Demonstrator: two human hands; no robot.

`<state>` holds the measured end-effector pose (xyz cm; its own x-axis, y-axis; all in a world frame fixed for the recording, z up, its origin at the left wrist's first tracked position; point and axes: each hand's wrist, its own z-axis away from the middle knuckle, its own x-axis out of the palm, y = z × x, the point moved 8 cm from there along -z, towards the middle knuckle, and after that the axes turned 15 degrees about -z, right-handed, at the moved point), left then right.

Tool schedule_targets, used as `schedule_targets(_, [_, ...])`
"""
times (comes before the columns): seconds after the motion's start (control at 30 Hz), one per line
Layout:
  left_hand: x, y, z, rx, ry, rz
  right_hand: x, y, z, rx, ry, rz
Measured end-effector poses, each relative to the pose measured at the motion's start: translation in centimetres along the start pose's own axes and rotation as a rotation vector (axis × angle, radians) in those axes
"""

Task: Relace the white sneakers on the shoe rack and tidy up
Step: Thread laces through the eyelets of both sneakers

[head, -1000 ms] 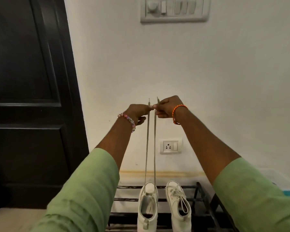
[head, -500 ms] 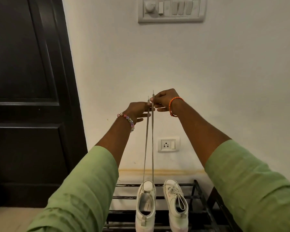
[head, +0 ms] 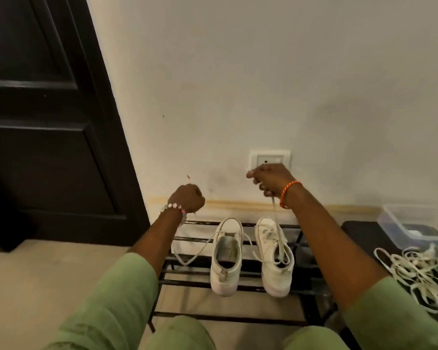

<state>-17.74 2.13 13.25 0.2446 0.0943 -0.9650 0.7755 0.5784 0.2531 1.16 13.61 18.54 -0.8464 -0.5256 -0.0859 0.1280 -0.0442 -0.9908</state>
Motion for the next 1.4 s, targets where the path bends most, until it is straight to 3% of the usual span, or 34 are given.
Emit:
schedule_targets(0.13, [10.0,-1.6,-0.2,-0.021,-0.166,0.128,0.9,8.4,-1.8,0.013,0.011,0.142])
schedule_targets(0.33, [16.5,-1.7,-2.5,-0.043,-0.132,0.281,3.0,18.0,-4.1,0.133,-0.005,0.193])
schedule_targets(0.53, [16.7,-1.3,-3.9,-0.048,-0.034,0.333,4.3,21.7,-3.9,0.272,-0.031,0.096])
schedule_targets(0.67, [18.0,-2.6,-4.3,-0.177,-0.173,0.531,3.5,22.4,-4.2,0.311,-0.005,0.034])
schedule_targets(0.8, [18.2,-2.5,-3.8,-0.330,-0.353,0.890,3.7,22.4,-4.4,0.303,0.012,0.017])
schedule_targets(1.1, [18.6,-3.5,-3.0,-0.519,-0.443,1.336,3.8,22.2,-4.7,0.251,0.008,0.116])
schedule_targets(1.17, [18.5,-3.7,-3.0,-0.509,-0.457,1.257,3.9,21.7,-4.9,0.174,0.018,0.137])
schedule_targets(1.3, [17.1,-4.1,-4.0,-0.355,-0.281,0.730,3.8,20.2,-5.2,0.013,0.053,0.125])
schedule_targets(1.4, [16.0,-3.3,-4.6,-0.199,-0.210,0.603,4.7,19.8,-5.3,-0.020,0.032,0.161])
